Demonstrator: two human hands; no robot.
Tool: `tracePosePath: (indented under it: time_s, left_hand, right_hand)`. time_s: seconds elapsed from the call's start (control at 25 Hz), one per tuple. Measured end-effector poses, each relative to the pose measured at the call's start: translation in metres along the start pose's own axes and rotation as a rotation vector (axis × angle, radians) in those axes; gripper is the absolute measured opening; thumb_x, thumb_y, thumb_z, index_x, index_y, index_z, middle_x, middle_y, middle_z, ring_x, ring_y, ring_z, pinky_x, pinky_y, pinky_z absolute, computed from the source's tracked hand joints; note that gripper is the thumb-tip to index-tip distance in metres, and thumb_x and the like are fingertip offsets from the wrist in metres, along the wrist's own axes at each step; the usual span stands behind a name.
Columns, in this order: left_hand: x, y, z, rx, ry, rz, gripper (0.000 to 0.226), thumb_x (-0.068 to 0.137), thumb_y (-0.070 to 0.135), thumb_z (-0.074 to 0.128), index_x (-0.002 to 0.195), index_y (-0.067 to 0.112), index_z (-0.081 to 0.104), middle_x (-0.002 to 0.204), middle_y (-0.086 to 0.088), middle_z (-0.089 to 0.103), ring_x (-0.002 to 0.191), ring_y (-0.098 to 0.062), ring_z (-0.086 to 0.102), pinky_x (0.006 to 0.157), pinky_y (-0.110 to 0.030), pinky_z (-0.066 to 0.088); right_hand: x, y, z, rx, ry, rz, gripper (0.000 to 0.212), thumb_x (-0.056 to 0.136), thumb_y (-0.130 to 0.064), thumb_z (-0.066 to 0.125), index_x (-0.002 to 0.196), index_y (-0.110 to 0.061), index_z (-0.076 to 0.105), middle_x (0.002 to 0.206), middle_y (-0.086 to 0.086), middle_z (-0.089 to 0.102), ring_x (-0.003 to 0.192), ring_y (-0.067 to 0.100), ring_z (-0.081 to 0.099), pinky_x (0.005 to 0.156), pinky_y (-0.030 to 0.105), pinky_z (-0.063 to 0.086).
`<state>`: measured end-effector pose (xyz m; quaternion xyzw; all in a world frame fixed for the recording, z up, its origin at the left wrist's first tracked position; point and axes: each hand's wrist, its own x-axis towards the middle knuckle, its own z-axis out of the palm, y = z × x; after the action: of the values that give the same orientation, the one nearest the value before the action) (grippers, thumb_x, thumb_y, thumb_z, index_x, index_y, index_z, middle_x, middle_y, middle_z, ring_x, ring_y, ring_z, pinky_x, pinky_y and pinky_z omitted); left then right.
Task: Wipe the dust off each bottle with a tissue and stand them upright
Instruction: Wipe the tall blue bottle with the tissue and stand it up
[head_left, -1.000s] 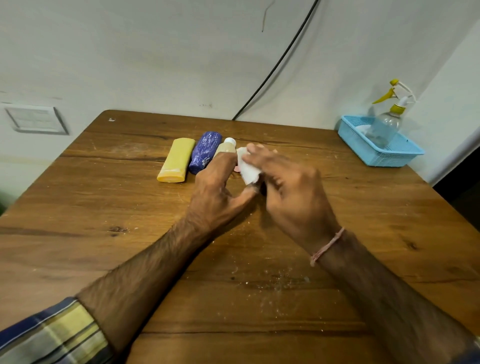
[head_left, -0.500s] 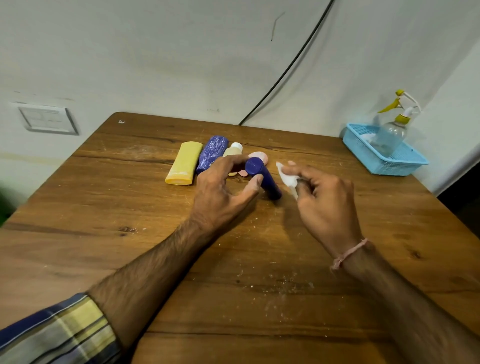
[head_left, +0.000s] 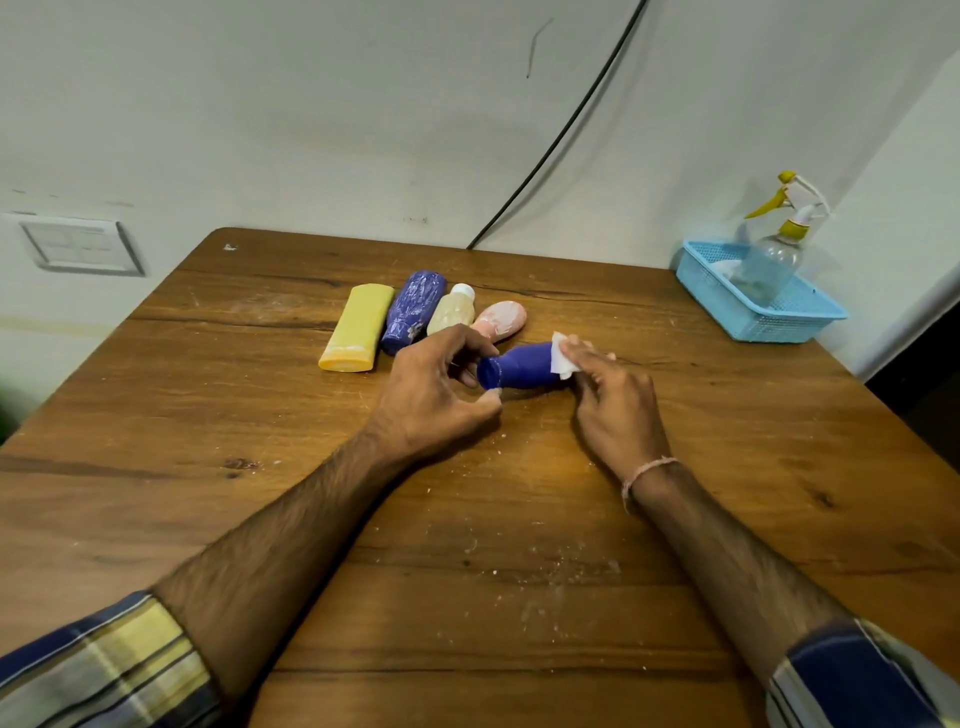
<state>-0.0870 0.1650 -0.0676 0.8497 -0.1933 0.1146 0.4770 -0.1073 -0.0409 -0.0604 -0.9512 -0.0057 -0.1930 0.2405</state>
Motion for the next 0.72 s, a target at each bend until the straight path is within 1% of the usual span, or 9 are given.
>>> tracePosePath:
  time_s: [0.04,0.12,0.24,0.32,0.36,0.4,0.56,0.64,0.72]
  left_hand:
    - [0.001,-0.001,-0.001,0.011,-0.026,-0.008,0.042,0.077,0.019,0.082,0.114,0.026,0.062,0.106,0.014,0.062,0.091,0.000,0.061,0.070,-0.006,0.045]
    - [0.002,-0.002,-0.002,0.020,-0.048,-0.016,0.043,0.076,0.014,0.082,0.113,0.025,0.063,0.109,0.016,0.060,0.094,0.003,0.059,0.069,-0.004,0.044]
    - [0.000,-0.002,-0.001,0.030,-0.034,0.036,0.040,0.075,0.005,0.079,0.108,0.024,0.064,0.107,0.015,0.062,0.096,0.002,0.060,0.078,-0.005,0.049]
    - [0.001,-0.003,0.000,0.040,-0.010,0.097,0.040,0.073,0.001,0.078,0.104,0.022,0.066,0.107,0.010,0.067,0.100,-0.001,0.063,0.087,-0.013,0.053]
    - [0.001,-0.004,0.000,0.041,-0.008,0.109,0.040,0.073,0.000,0.078,0.104,0.021,0.066,0.108,0.009,0.067,0.102,-0.003,0.063,0.090,-0.015,0.052]
    - [0.002,-0.003,0.000,0.045,-0.014,0.107,0.040,0.073,-0.001,0.078,0.105,0.021,0.066,0.110,0.009,0.067,0.104,-0.004,0.062,0.090,-0.014,0.050]
    - [0.002,0.000,-0.001,0.053,-0.055,0.077,0.044,0.076,-0.001,0.078,0.106,0.026,0.061,0.114,0.011,0.062,0.107,-0.003,0.057,0.089,-0.011,0.041]
    - [0.002,0.000,-0.001,0.044,-0.047,0.070,0.042,0.075,0.001,0.079,0.106,0.025,0.063,0.115,0.008,0.065,0.106,-0.004,0.059,0.088,-0.011,0.045]
    - [0.001,-0.001,0.000,0.029,-0.031,0.058,0.037,0.075,0.009,0.082,0.105,0.021,0.065,0.108,0.008,0.068,0.096,-0.003,0.063,0.080,-0.009,0.051]
  right_hand:
    - [0.004,0.004,0.002,-0.031,0.015,0.023,0.052,0.094,0.004,0.052,0.141,-0.018,0.047,0.149,0.002,0.047,0.139,0.011,0.039,0.113,0.021,0.020]
    - [0.004,0.000,0.007,-0.074,0.037,-0.028,0.052,0.093,0.004,0.052,0.141,-0.016,0.048,0.149,0.004,0.047,0.140,0.013,0.039,0.116,0.022,0.019]
    - [-0.015,-0.015,0.011,-0.050,0.006,-0.275,0.057,0.089,0.010,0.049,0.142,-0.012,0.047,0.147,0.007,0.048,0.141,0.016,0.039,0.120,0.034,0.027]
    - [-0.025,-0.016,0.013,-0.032,-0.030,-0.427,0.060,0.085,0.013,0.047,0.141,-0.008,0.049,0.145,0.010,0.050,0.141,0.020,0.040,0.121,0.039,0.026]
    - [-0.022,-0.013,0.012,-0.048,-0.029,-0.453,0.060,0.084,0.012,0.045,0.141,-0.008,0.049,0.145,0.010,0.050,0.141,0.020,0.040,0.121,0.039,0.024]
    - [-0.016,-0.007,0.011,-0.074,-0.016,-0.423,0.060,0.085,0.011,0.044,0.141,-0.009,0.049,0.146,0.009,0.050,0.141,0.019,0.039,0.122,0.038,0.022]
    - [0.007,0.011,0.004,-0.131,0.081,-0.053,0.055,0.090,0.005,0.052,0.141,-0.014,0.047,0.148,0.006,0.048,0.141,0.017,0.040,0.122,0.037,0.021]
    - [0.002,0.001,0.007,-0.105,0.092,-0.077,0.053,0.090,0.005,0.052,0.140,-0.013,0.049,0.147,0.007,0.049,0.140,0.017,0.040,0.122,0.038,0.023]
    - [-0.014,-0.014,0.013,-0.046,0.042,-0.270,0.056,0.089,0.009,0.048,0.141,-0.010,0.049,0.146,0.010,0.050,0.140,0.018,0.040,0.121,0.040,0.026]
